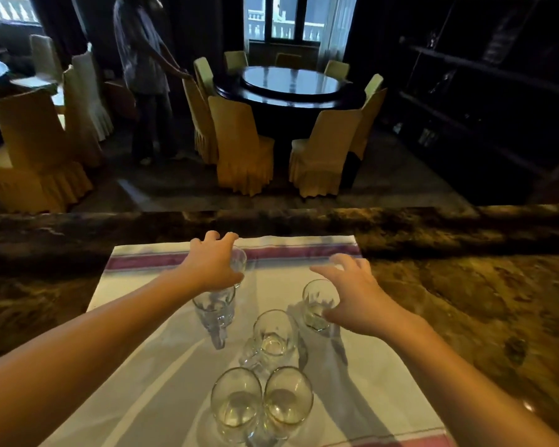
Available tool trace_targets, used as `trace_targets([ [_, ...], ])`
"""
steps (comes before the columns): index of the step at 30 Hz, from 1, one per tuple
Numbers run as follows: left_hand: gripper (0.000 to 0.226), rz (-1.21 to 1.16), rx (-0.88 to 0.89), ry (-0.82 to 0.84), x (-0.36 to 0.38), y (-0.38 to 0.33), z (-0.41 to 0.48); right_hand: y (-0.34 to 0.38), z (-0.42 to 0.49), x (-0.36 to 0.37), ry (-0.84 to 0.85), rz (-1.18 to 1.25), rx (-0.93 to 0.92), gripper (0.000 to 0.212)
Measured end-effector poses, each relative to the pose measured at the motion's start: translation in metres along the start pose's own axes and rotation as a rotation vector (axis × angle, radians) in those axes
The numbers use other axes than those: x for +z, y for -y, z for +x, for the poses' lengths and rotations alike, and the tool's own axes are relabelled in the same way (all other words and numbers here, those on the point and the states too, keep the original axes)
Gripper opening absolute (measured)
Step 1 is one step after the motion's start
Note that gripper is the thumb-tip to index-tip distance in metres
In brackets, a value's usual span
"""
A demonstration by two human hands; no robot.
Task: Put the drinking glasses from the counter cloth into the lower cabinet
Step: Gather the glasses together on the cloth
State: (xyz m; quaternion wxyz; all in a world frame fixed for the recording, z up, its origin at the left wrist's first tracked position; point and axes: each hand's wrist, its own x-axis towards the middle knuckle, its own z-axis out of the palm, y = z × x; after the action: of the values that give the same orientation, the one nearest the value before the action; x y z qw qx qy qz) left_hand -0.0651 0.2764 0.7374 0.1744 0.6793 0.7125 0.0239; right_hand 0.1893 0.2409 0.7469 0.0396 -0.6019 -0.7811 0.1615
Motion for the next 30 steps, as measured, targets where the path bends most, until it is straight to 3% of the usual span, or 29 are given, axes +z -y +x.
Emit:
trace_targets([
  [3, 0.073, 0.016, 0.044, -0.071, 0.0, -0.001, -0.01, 0.019, -0.003, -0.003, -0.015, 0.069, -0.113, 0.059],
  [8, 0.054, -0.088, 0.115, -0.079, -0.004, 0.005, -0.027, 0.053, 0.006, 0.003, 0.246, 0.029, -0.178, 0.057],
  [12, 0.073, -0.011, 0.078, -0.005, 0.011, 0.014, -0.034, 0.062, 0.011, 0.022, 0.398, -0.097, -0.215, 0.073],
  [15, 0.077, -0.036, 0.042, 0.045, 0.022, 0.02, -0.033, 0.063, 0.01, 0.038, 0.4, -0.159, -0.231, 0.082],
  [30, 0.072, -0.187, 0.123, -0.031, 0.035, 0.032, -0.034, 0.082, 0.05, 0.039, 0.288, -0.134, -0.294, 0.071],
])
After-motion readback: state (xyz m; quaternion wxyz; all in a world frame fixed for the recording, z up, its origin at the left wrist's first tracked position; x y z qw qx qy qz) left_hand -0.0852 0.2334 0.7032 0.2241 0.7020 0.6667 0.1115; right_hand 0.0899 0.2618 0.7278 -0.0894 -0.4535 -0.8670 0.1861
